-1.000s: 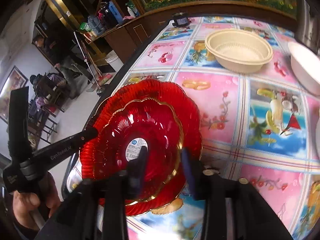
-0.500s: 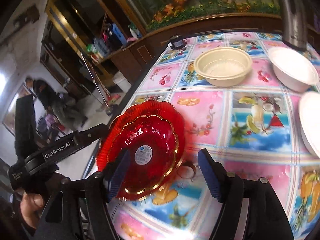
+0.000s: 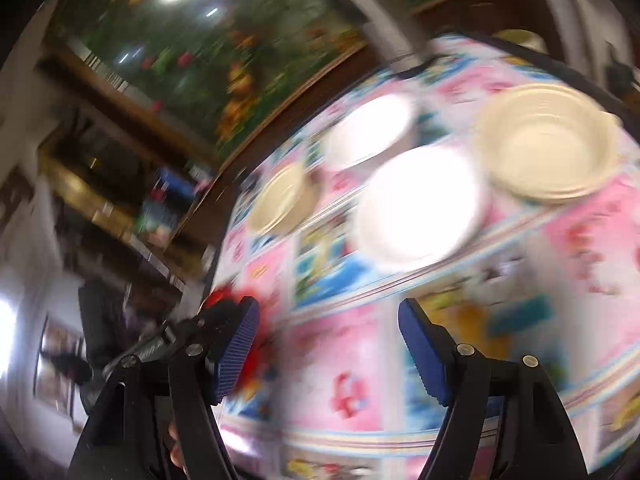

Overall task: Organize plates and bowls
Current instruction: 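Grasp the rim of the white foam plate with the left gripper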

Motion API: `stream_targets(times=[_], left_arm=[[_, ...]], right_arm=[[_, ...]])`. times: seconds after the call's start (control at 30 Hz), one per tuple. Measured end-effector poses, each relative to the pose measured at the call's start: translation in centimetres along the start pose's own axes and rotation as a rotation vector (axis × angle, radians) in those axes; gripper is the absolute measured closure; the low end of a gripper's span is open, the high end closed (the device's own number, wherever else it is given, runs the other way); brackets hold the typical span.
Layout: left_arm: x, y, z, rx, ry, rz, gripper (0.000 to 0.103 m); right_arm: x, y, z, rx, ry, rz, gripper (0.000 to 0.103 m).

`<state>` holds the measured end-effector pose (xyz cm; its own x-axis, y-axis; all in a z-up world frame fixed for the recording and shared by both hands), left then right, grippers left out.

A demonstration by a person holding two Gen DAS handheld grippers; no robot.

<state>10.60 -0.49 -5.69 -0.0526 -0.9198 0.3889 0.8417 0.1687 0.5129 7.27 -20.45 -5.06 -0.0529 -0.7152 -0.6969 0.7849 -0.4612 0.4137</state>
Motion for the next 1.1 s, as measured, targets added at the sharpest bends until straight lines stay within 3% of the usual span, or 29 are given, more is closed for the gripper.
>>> stream_targets(times=[0.2,0.43,0.63,0.67,0.7,0.8,0.83,0.87,0.97,1.1], left_arm=[[4.0,0.7,-4.2,-0.042,0.009,-0.038,0.029],[5.3,1.6,-8.0,-0.067,0.051,-0.053,0.029],[5.4,1.8,-10.2,-0.077,0.082,-0.063,0.03],[5.4,1.8,-10.5,-0.076,0.088,-0.07,0.034],[5.5,1.8,-10.7,-0.073,0.104,-0.088,0.049],[5.4,1.2,-11.8,-0.115,0.133,-0.122,0.08],[5.5,0.8,-12.2,-0.133,0.138,-0.13,0.086],[5.6,0.6,-12.4,-0.135,0.13,-0.137,0.09],[6.2,0.4,-11.9,-0.109,0.158,-0.185,0.091],[5.8,0.0,-10.6,-0.099,0.141,-0.175,0.092]], right_arm=[[3.7,3.5,-1.2,-0.001,0.004,-0.101,0.028],[5.6,5.3,-3.8,-0.01,-0.031,-0.129,0.031],[7.2,5.9,-5.9,-0.041,-0.082,-0.145,0.043],[7.3,5.9,-6.1,-0.041,-0.087,-0.147,0.047],[7.5,5.9,-6.2,-0.039,-0.094,-0.145,0.052],[8.2,5.9,-6.9,-0.048,-0.131,-0.136,0.063],[8.4,5.8,-7.2,-0.056,-0.14,-0.135,0.066],[8.7,5.7,-7.5,-0.066,-0.147,-0.139,0.077],[8.4,5.1,-7.5,-0.064,-0.158,-0.112,0.089],[7.8,4.3,-7.1,-0.059,-0.158,-0.092,0.09]])
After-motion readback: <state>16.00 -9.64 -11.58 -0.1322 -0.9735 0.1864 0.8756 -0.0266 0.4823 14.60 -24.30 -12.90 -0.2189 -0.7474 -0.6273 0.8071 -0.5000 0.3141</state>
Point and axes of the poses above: each gripper's, at about its wrist camera, not at the fingertips, and z roughly against the way its jaws point, x to its right, y to its top, the point moved 9 cm from there along -z, roughly the way its jaws point, and after that the axes turned 3 degrees about -z, right-handed, at the moved point
